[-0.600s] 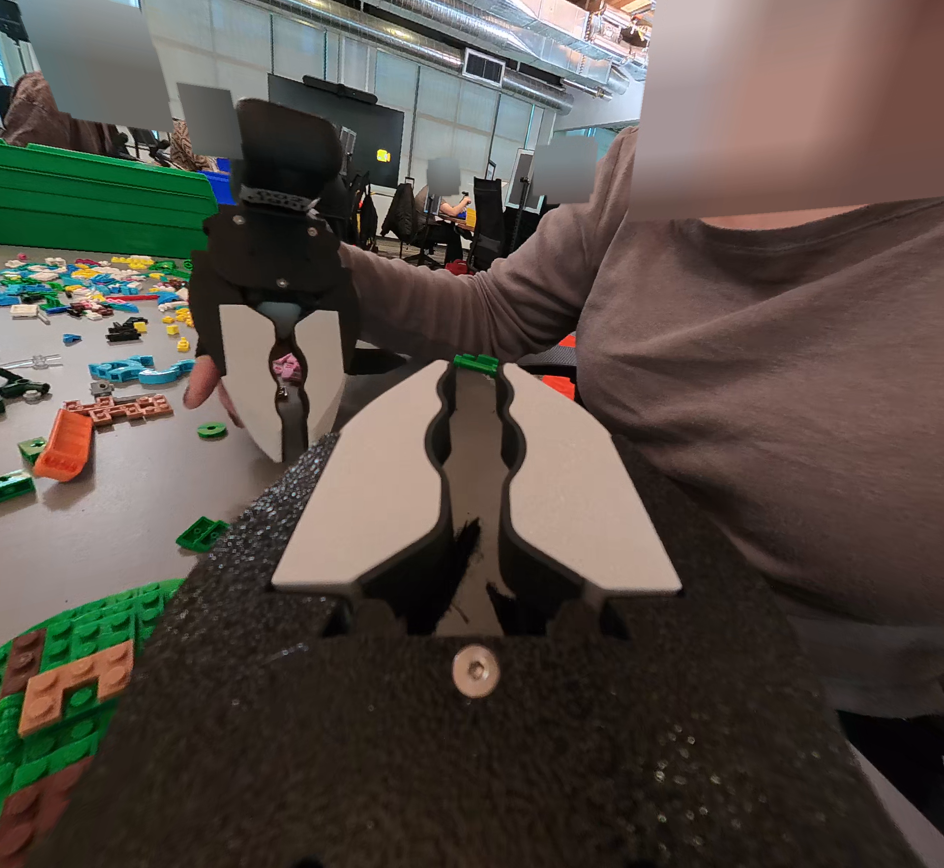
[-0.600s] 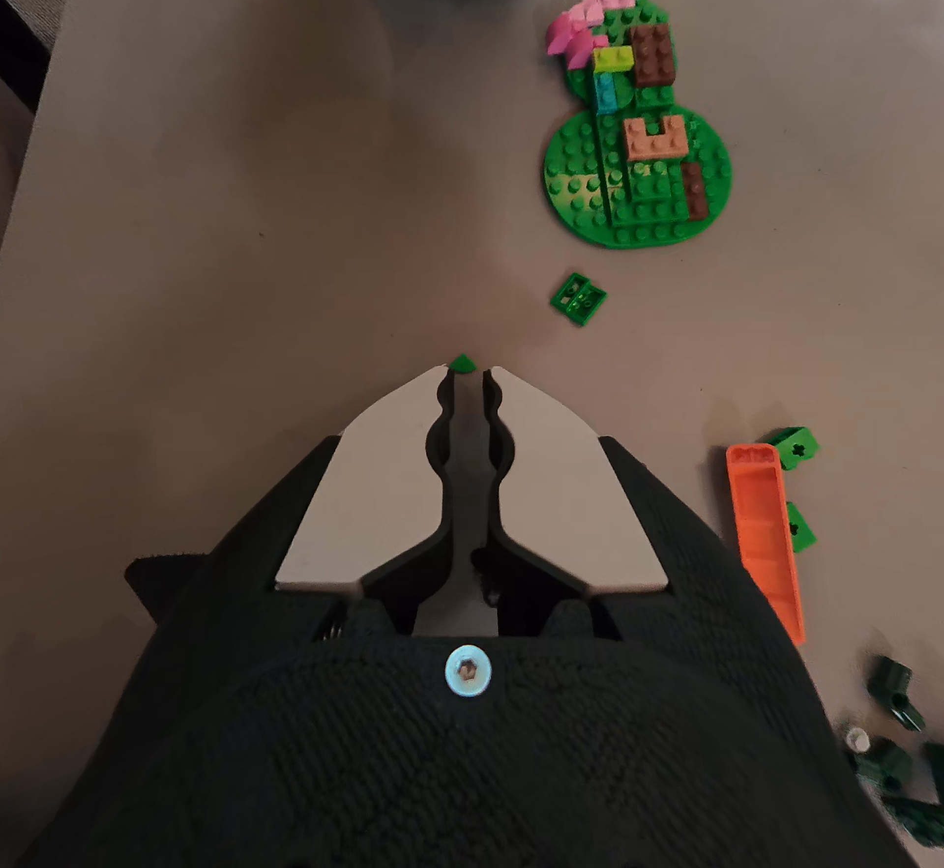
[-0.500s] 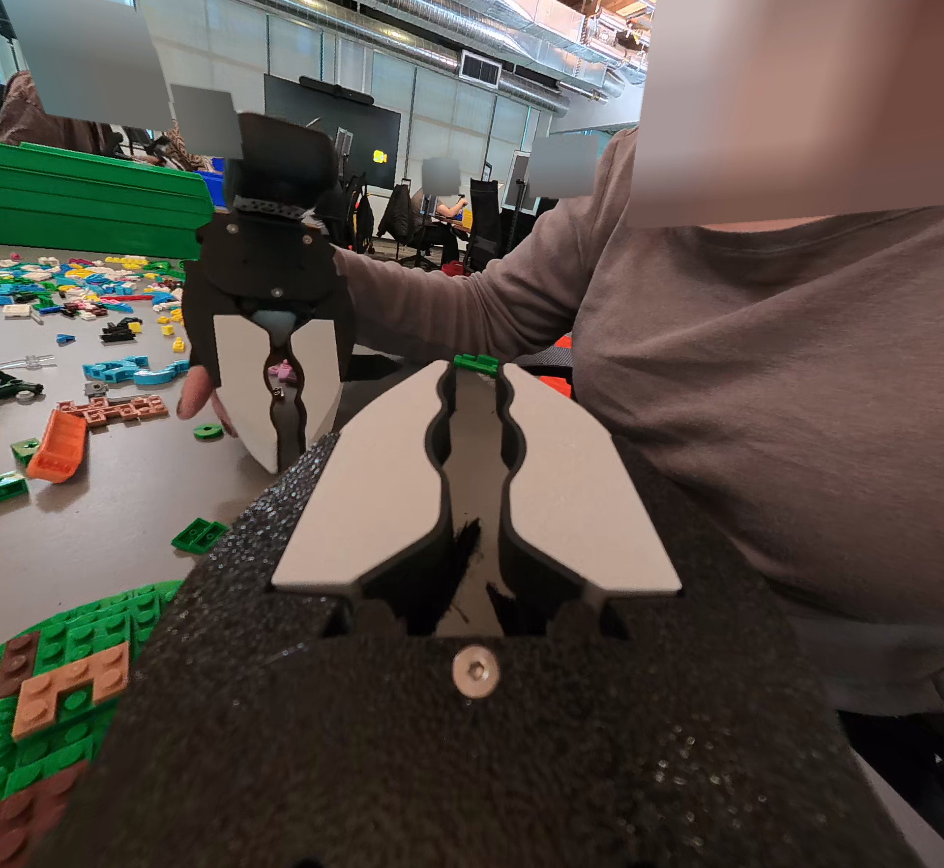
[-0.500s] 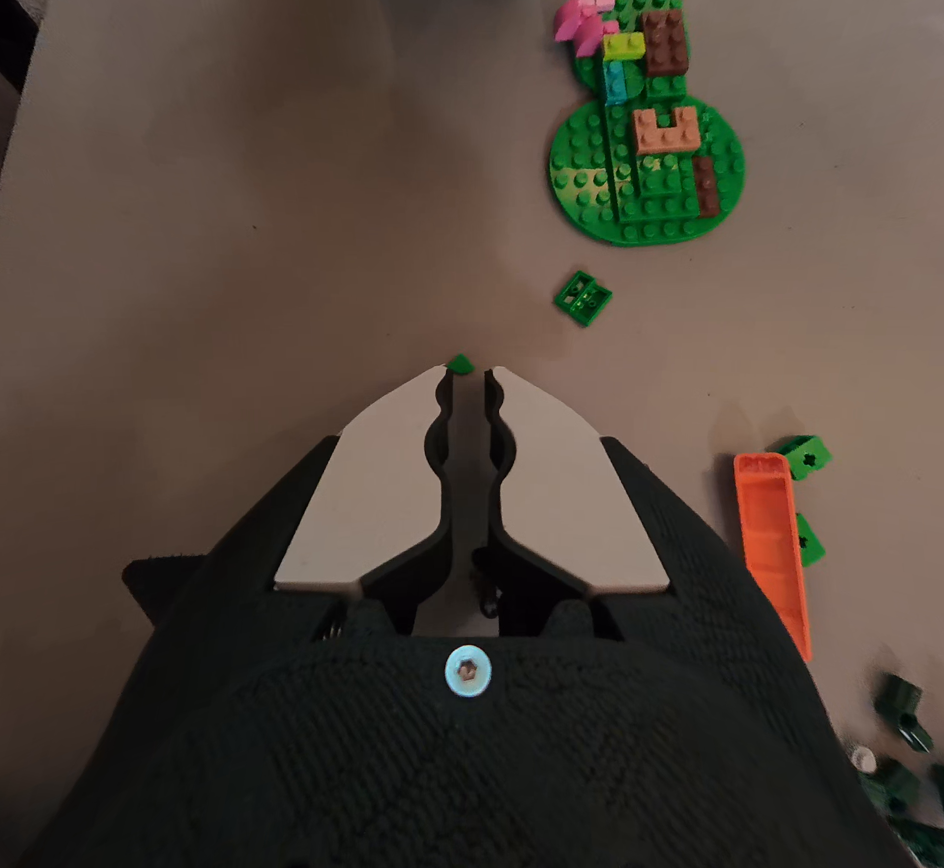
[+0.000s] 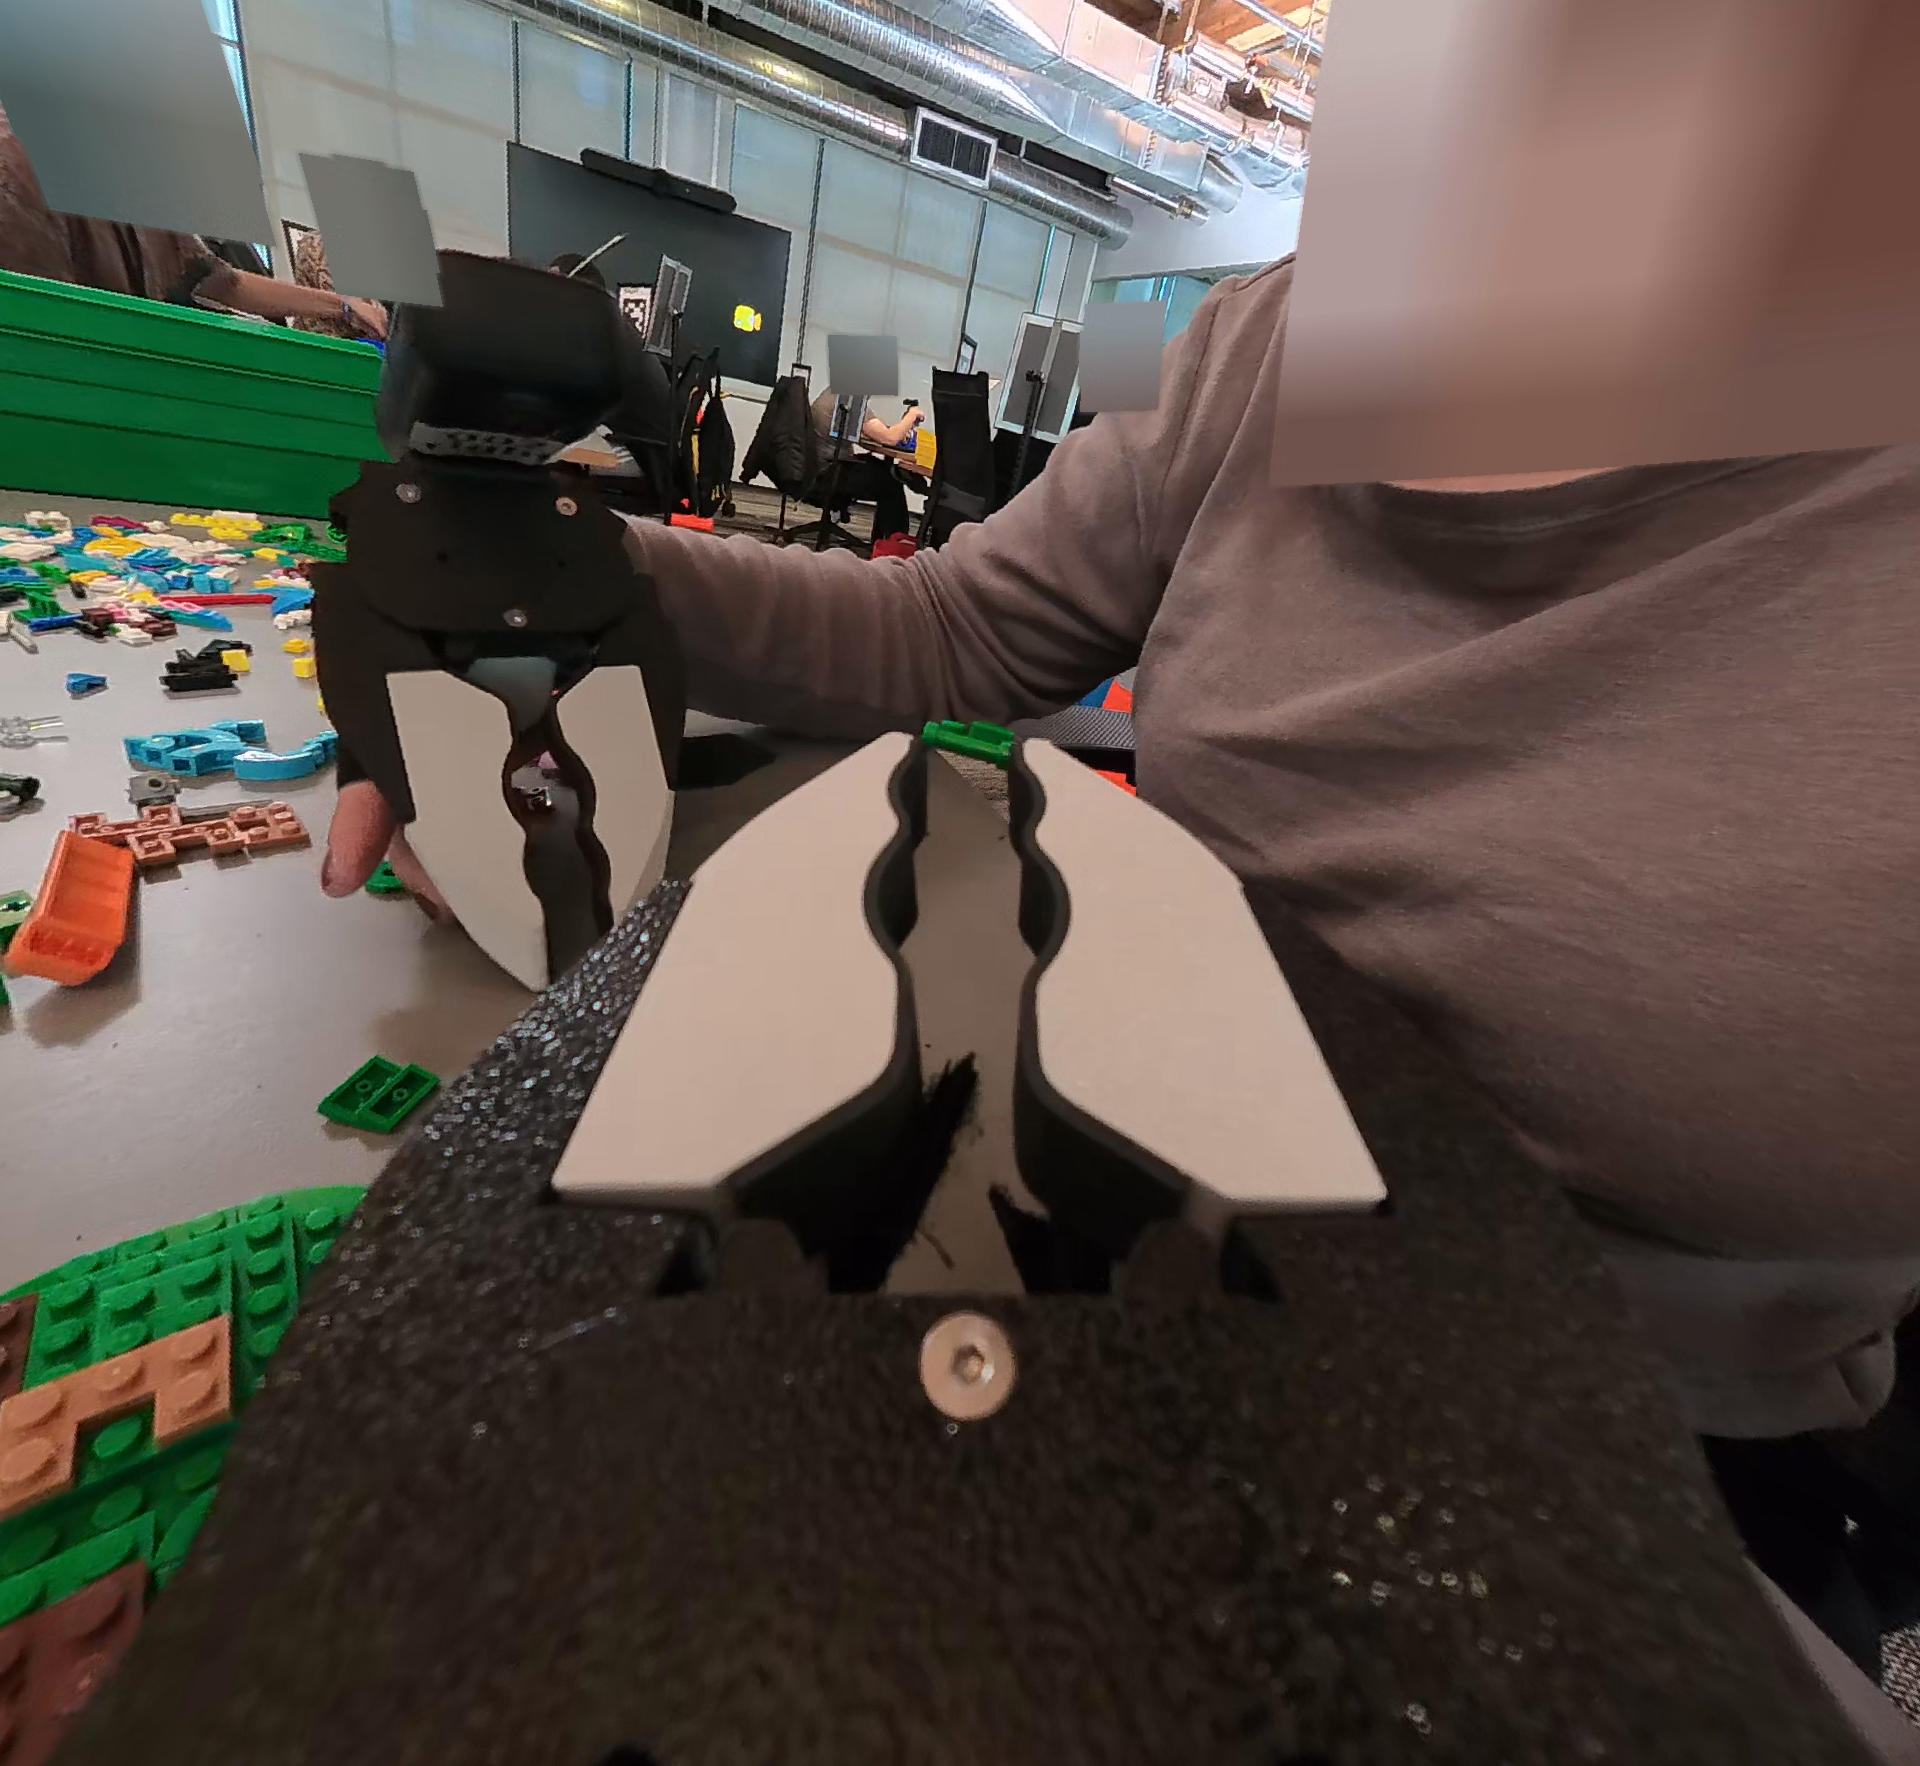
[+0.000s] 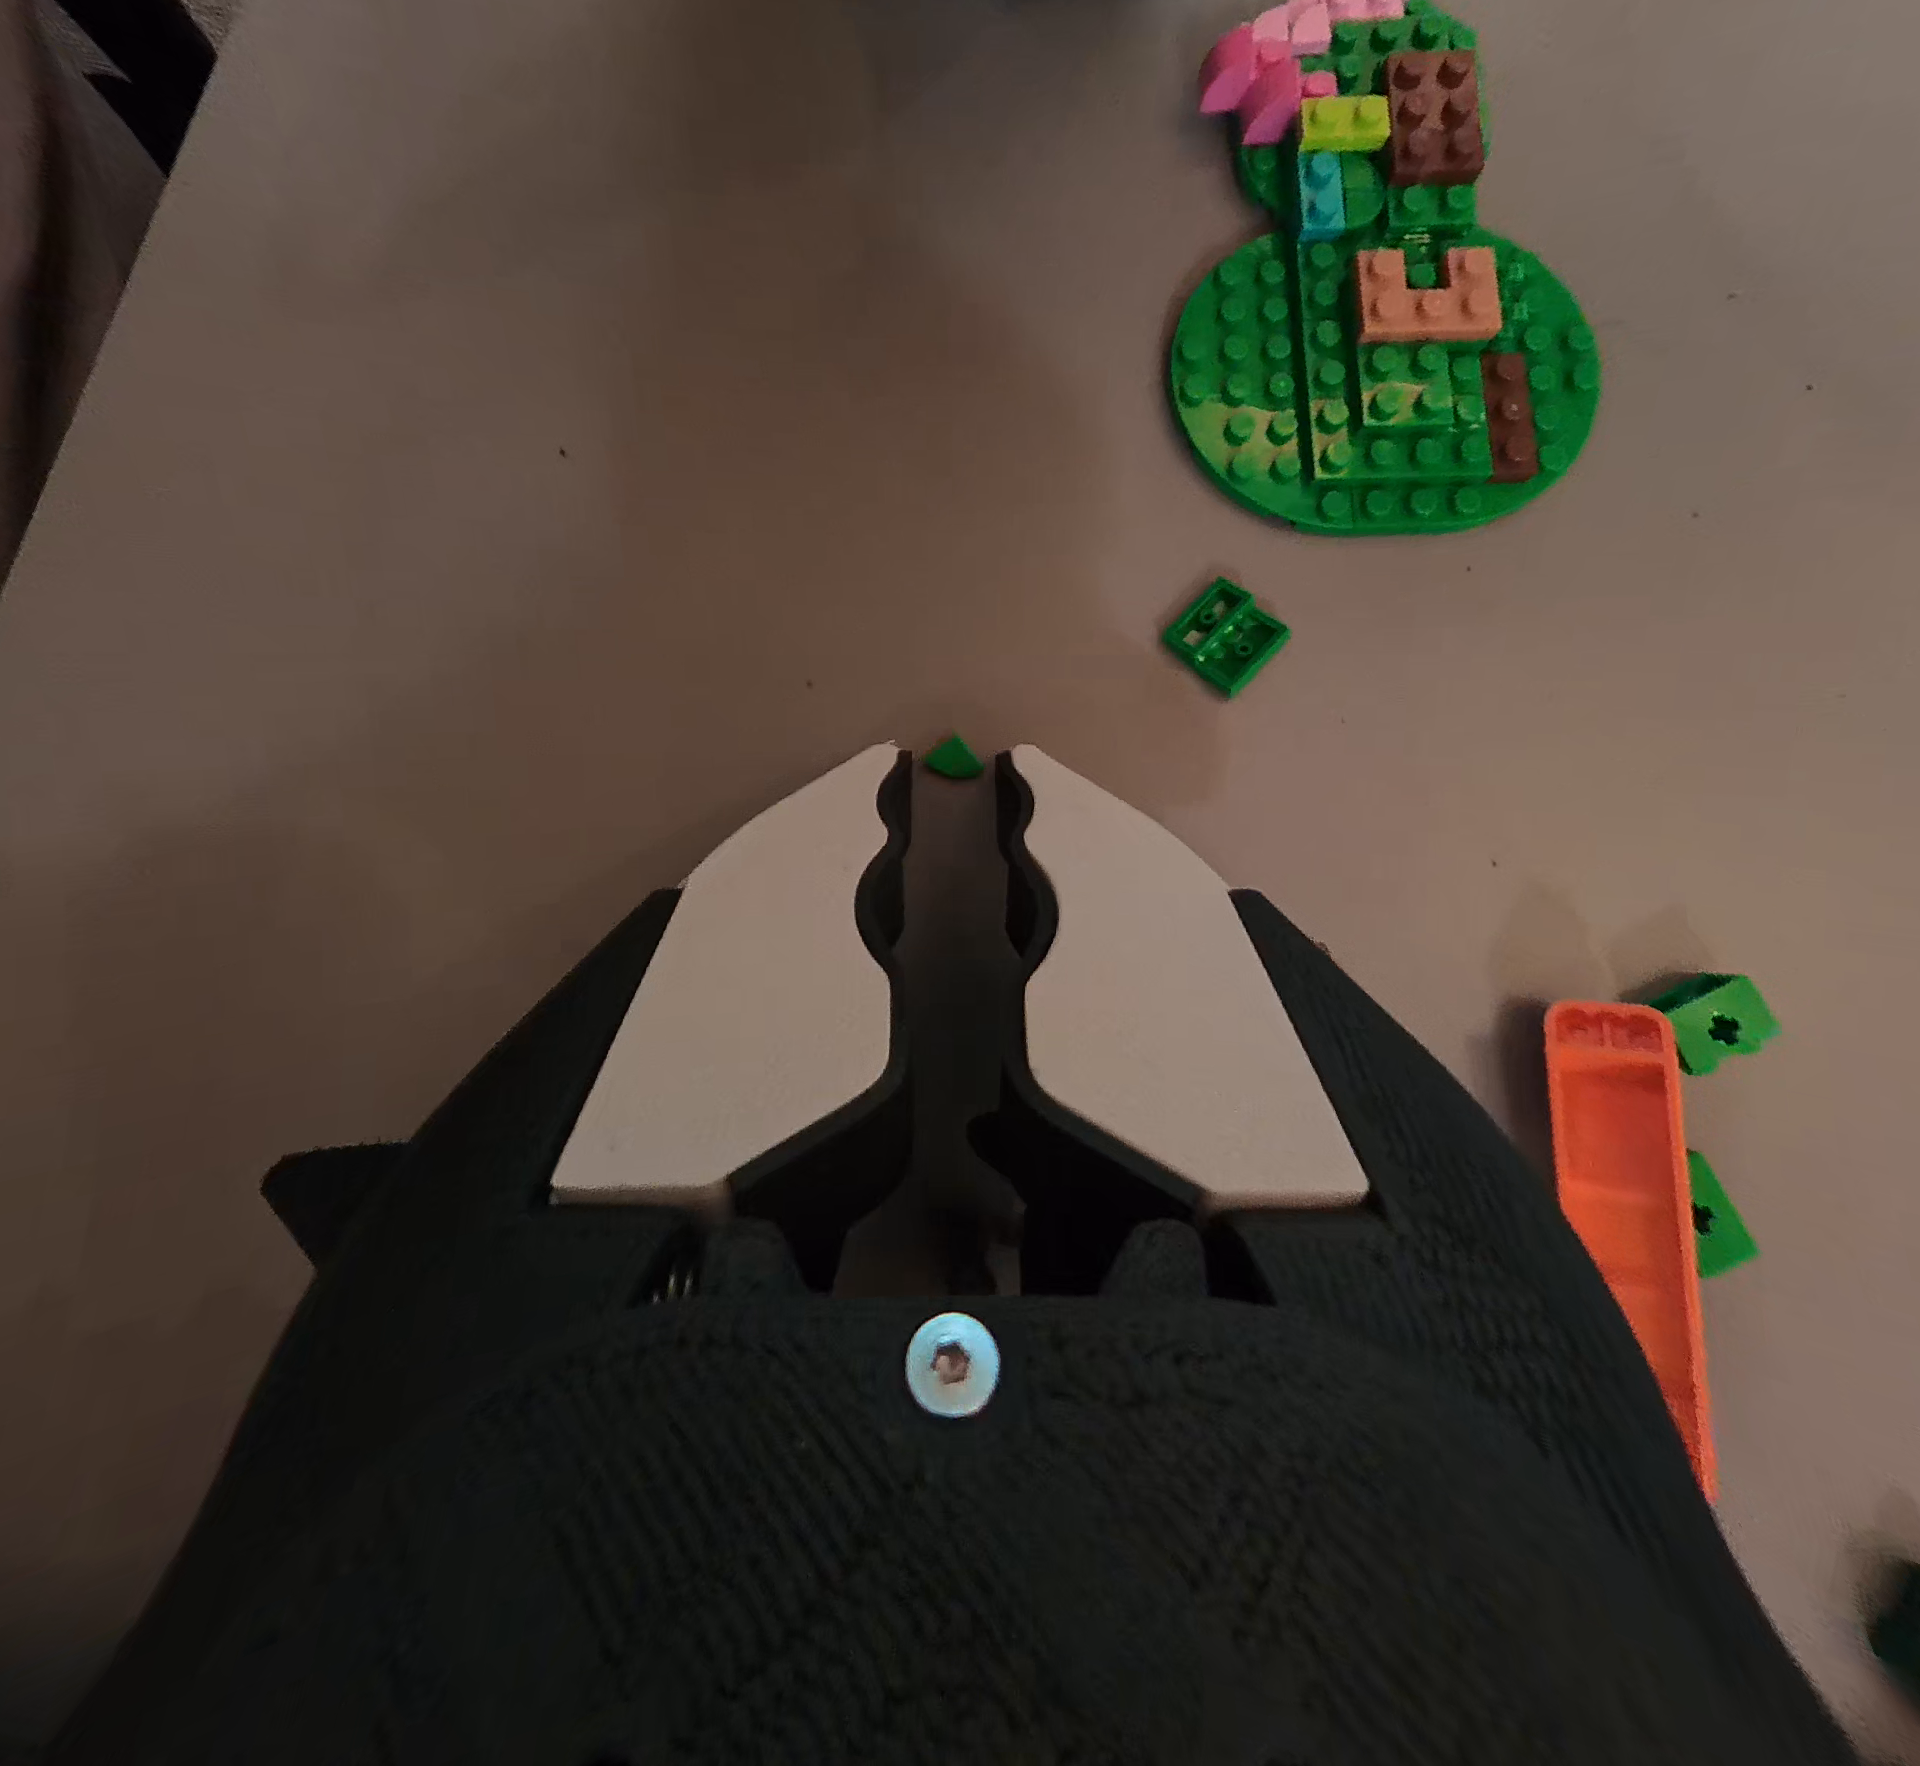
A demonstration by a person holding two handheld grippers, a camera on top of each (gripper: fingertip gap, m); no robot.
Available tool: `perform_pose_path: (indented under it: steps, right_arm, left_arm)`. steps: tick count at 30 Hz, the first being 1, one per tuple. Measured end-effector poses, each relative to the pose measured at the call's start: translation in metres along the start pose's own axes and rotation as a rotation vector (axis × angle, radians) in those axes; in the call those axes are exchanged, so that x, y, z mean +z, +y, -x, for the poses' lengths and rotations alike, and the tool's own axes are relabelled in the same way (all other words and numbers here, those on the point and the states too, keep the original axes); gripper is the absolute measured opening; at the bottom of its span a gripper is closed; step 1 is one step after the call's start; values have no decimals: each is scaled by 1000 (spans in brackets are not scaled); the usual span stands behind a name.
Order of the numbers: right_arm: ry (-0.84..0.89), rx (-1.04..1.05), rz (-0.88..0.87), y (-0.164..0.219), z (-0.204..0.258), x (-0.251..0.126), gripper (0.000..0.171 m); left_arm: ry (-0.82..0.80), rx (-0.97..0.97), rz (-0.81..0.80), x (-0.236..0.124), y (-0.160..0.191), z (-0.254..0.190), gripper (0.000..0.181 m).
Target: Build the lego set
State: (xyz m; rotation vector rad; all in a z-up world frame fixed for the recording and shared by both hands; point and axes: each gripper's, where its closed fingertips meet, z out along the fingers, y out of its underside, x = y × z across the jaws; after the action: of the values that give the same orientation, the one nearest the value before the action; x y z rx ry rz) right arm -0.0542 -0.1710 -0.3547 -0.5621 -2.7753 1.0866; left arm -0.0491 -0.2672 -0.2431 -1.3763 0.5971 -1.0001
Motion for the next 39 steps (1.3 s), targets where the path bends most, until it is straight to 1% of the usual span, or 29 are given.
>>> perform_pose_path:
  steps: [1, 9, 11, 13, 26, 28, 29, 35, 37, 39]
  right_arm:
    - [-3, -1, -3, 0, 0, 0, 14]
    - [0, 4, 7, 0, 1, 0, 8]
    - [-1, 6, 2, 0, 2, 1, 2]
    - [6, 5, -2, 0, 1, 1, 1]
    - [26, 6, 6, -2, -1, 3, 8]
    - [20, 7, 10, -2, -1, 3, 8]
    - [15, 7, 9, -2, 0, 3, 5]
    - [11, 3, 4, -4, 0, 5, 4]
    - [18, -23, -5, -9, 1, 3, 4]
    - [5, -72, -89, -34, 9, -5, 4]
  left_arm:
    - [1, 0, 1, 0, 0, 0, 15]
    - [3, 0, 6, 1, 1, -1, 15]
    - [1, 1, 8, 1, 1, -1, 15]
    - [1, 1, 8, 1, 1, -1, 15]
    - [6, 1, 16, 2, 2, -1, 15]
    - [8, -1, 17, 2, 2, -2, 15]
    - [10, -1, 18, 2, 2, -2, 15]
    - [28, -8, 20, 2, 3, -4, 15]
    - [50, -19, 20, 3, 3, -7, 15]
    - [102, -44, 6, 4, 0, -15, 14]
